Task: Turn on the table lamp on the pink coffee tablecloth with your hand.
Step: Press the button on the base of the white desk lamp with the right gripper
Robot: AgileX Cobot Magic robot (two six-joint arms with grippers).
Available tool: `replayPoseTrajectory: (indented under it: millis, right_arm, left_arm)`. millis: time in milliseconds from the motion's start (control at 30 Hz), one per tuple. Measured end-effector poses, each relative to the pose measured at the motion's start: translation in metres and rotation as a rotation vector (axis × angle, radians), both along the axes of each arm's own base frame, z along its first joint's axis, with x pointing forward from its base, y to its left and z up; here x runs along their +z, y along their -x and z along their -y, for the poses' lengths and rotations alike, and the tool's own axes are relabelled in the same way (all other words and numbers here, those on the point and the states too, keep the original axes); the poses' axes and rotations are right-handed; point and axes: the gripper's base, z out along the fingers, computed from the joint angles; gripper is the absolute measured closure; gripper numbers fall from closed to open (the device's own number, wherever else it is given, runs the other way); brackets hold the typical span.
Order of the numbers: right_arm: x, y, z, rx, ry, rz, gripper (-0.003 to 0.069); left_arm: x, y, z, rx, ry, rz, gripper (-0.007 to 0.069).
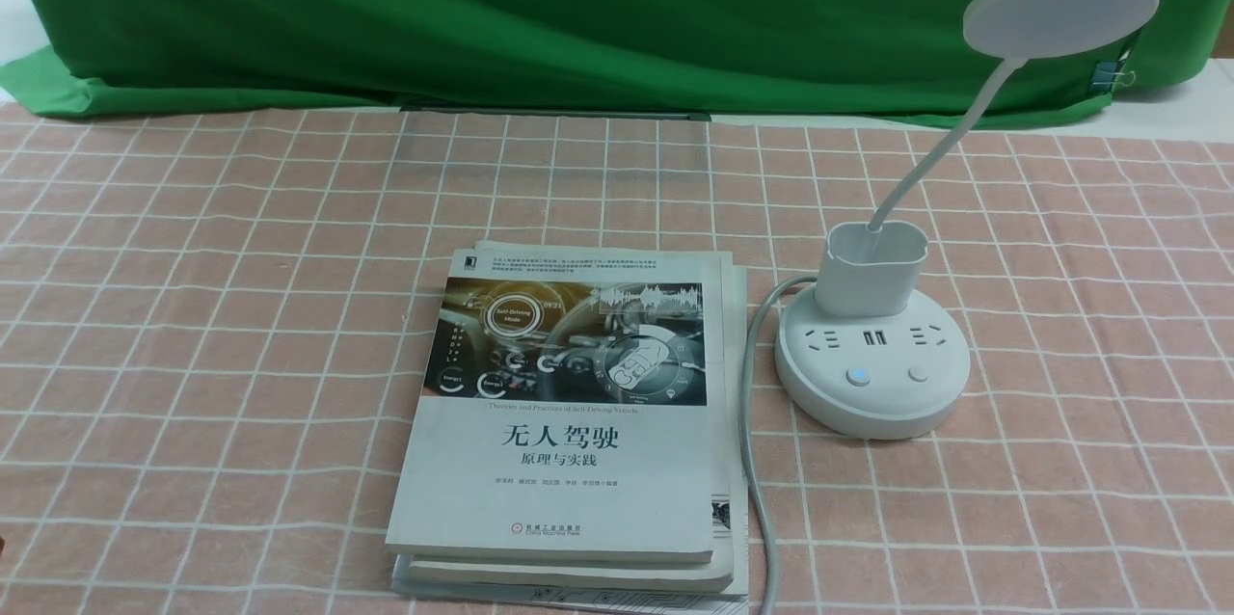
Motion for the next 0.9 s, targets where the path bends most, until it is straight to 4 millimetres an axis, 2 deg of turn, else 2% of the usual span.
replayPoseTrajectory:
  millis: [333,600,900]
  right_arm:
    - [0.006,-0.001,0.000,-0.004,-0.009,0.062,0.0414]
    - [0.021,-0.001,0.001,-0.028,-0.299,0.231,0.0414]
    - [0.023,-0.001,0.001,-0.028,-0.345,0.256,0.0414]
  left_arm:
    - [0.000,0.000,0.000,0.000,0.000,0.000,0.0606]
    - [0.000,0.000,0.000,0.000,0.000,0.000,0.0606]
    - [0.000,0.000,0.000,0.000,0.000,0.000,0.0606]
